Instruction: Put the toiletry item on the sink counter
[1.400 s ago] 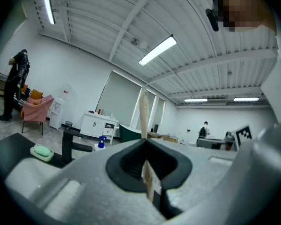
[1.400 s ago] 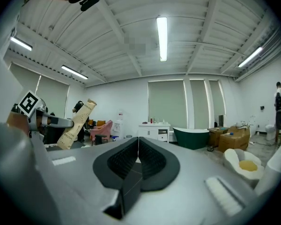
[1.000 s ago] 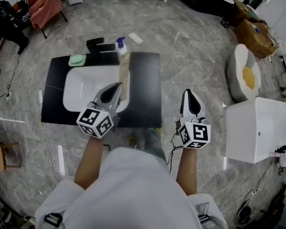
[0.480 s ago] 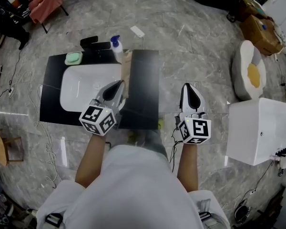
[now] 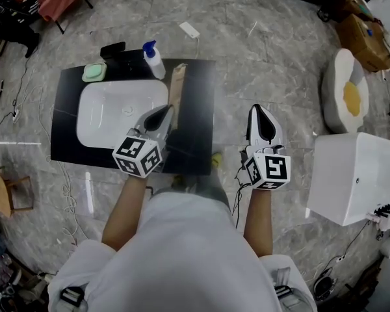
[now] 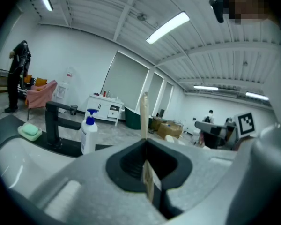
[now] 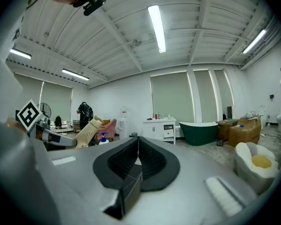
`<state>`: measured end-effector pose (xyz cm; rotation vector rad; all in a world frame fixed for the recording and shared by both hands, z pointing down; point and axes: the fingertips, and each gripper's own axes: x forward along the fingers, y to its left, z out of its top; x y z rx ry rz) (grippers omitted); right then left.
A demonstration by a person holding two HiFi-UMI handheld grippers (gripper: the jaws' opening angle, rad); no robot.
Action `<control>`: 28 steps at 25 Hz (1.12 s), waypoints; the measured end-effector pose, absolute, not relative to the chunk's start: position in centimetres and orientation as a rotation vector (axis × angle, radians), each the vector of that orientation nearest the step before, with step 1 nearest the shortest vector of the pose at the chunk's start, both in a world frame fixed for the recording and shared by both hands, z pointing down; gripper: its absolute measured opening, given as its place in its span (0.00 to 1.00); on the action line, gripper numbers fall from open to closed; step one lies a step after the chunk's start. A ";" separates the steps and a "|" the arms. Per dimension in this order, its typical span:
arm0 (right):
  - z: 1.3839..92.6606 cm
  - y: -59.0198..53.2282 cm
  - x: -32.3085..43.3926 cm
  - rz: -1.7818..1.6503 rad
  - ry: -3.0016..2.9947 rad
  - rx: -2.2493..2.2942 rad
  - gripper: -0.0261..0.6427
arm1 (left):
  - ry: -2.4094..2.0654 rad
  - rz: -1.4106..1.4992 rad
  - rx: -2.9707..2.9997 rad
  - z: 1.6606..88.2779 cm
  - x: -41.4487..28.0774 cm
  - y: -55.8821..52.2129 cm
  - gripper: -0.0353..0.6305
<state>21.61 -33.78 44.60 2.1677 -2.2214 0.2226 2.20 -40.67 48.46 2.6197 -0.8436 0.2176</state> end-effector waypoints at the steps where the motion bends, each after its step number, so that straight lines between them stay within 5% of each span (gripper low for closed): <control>1: 44.8 -34.0 22.0 0.227 -2.223 2.163 0.05 | -0.843 0.230 2.611 49.1 2.6 -40.8 0.05; 28: 52.8 -37.5 28.1 0.399 -2.207 2.124 0.05 | -0.875 0.599 2.305 66.1 6.6 -42.1 0.06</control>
